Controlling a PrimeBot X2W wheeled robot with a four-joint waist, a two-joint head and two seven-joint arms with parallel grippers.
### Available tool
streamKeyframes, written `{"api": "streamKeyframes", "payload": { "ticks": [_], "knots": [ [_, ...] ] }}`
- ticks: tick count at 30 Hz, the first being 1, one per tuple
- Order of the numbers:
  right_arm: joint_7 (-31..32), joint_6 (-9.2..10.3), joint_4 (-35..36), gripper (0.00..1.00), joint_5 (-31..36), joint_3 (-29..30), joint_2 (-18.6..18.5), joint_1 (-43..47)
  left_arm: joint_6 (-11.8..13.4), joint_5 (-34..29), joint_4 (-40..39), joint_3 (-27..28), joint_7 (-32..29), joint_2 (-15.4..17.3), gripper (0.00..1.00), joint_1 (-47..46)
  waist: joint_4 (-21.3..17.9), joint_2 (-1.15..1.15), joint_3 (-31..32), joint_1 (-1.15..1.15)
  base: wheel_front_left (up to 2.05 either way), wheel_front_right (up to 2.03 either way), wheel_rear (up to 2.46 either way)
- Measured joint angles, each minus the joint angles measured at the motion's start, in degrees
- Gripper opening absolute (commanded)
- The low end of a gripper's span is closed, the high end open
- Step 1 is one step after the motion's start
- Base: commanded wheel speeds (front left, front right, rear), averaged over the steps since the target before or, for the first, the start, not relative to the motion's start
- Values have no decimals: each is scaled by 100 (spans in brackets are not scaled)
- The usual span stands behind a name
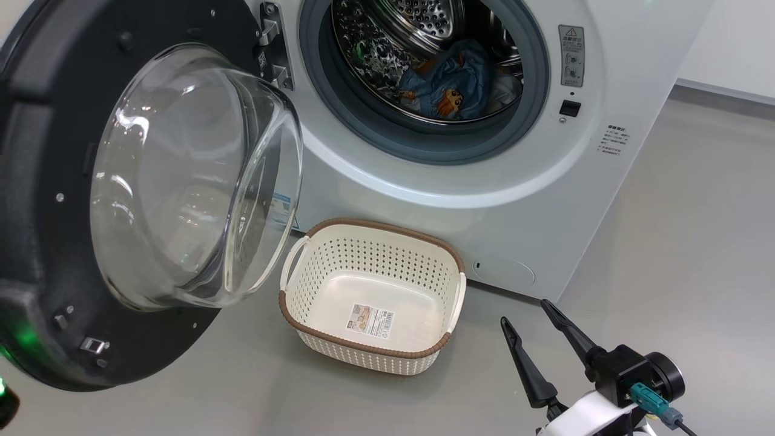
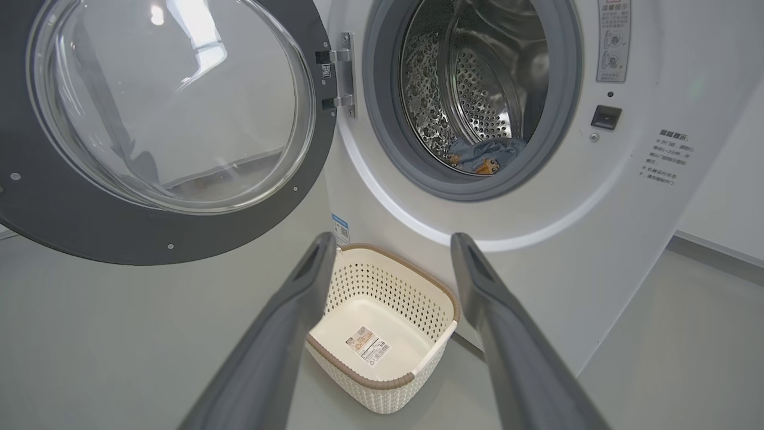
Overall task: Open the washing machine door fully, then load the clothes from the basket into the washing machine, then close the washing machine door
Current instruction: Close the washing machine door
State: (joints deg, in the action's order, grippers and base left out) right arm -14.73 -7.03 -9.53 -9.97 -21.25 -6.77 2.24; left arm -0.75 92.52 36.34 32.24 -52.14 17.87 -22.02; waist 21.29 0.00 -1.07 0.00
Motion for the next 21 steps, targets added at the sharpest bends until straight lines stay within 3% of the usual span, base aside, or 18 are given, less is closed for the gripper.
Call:
{"api": "streamKeyframes", "payload": {
  "ticks": [5,21],
  "knots": [
    [0,0,15,100,0,66,40,0,-59,63,-159,-74,-133,-182,0,147,17,0,-14,0,0,0,0],
    [0,0,45,100,0,89,126,-7,-176,187,-909,-556,-342,-1245,0,595,26,0,-82,0,0,0,0]
  ]
}}
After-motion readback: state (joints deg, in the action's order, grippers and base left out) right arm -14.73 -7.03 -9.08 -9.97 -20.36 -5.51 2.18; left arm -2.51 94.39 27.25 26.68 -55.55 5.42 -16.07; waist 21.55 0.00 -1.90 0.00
